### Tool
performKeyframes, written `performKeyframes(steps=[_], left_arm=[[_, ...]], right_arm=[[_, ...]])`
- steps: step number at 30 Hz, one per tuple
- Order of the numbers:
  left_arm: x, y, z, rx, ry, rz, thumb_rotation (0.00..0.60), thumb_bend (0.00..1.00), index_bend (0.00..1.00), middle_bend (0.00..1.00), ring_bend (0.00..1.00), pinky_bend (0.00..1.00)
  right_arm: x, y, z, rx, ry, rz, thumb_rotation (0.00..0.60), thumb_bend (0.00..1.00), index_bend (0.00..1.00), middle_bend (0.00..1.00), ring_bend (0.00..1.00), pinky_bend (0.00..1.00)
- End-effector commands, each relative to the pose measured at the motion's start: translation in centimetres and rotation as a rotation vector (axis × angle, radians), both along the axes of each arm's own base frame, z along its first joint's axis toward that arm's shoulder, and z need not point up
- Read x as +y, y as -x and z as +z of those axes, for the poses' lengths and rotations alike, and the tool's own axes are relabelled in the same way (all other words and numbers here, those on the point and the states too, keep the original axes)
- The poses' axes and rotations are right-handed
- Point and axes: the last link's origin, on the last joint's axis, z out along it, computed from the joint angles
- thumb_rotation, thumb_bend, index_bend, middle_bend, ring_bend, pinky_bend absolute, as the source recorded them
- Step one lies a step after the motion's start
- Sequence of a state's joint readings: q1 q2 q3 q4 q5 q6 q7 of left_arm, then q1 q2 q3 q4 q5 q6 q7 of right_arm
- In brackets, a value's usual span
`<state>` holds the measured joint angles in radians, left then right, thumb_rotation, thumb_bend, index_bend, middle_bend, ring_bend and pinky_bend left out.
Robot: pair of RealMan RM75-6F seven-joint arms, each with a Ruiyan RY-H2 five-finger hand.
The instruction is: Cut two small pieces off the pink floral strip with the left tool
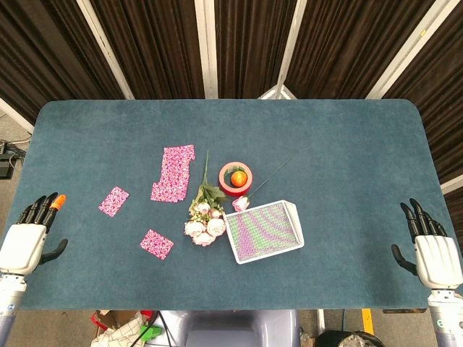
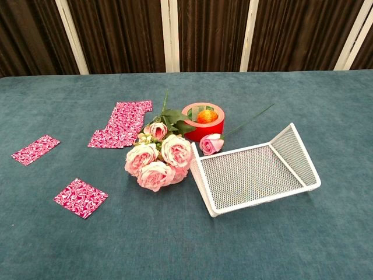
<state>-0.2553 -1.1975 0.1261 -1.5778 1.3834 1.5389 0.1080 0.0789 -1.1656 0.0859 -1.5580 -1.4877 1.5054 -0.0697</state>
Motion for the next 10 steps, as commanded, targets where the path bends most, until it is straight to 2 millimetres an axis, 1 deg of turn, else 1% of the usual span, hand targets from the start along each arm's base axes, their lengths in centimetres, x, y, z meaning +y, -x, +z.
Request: performKeyframes(steps=[1, 6, 10], left_arm=[[-0.26, -0.01, 0.06, 0.006, -0.005, -0.002, 0.6, 0.43, 0.0, 0.0, 0.0, 0.11], [-0.42, 0.32, 0.26, 0.021, -0.012, 0.026, 0.6, 0.43, 0.0, 0.0, 0.0, 0.11], [-0.57, 0.19, 0.4, 0.02, -0.017, 0.024, 0.6, 0.43, 0.0, 0.0, 0.0, 0.11]], right_arm=[[0.0, 0.01, -0.01, 0.001, -0.002, -0.002, 0.6, 0.37, 0.0, 0.05, 0.15, 0.26], [-0.02, -0.11, -0.14, 0.003, -0.013, -0.004, 0.6, 0.37, 0.0, 0.05, 0.15, 0.26], [0.0, -0.18, -0.14, 0.003, -0.013, -0.002, 0.6, 0.37, 0.0, 0.05, 0.15, 0.26]])
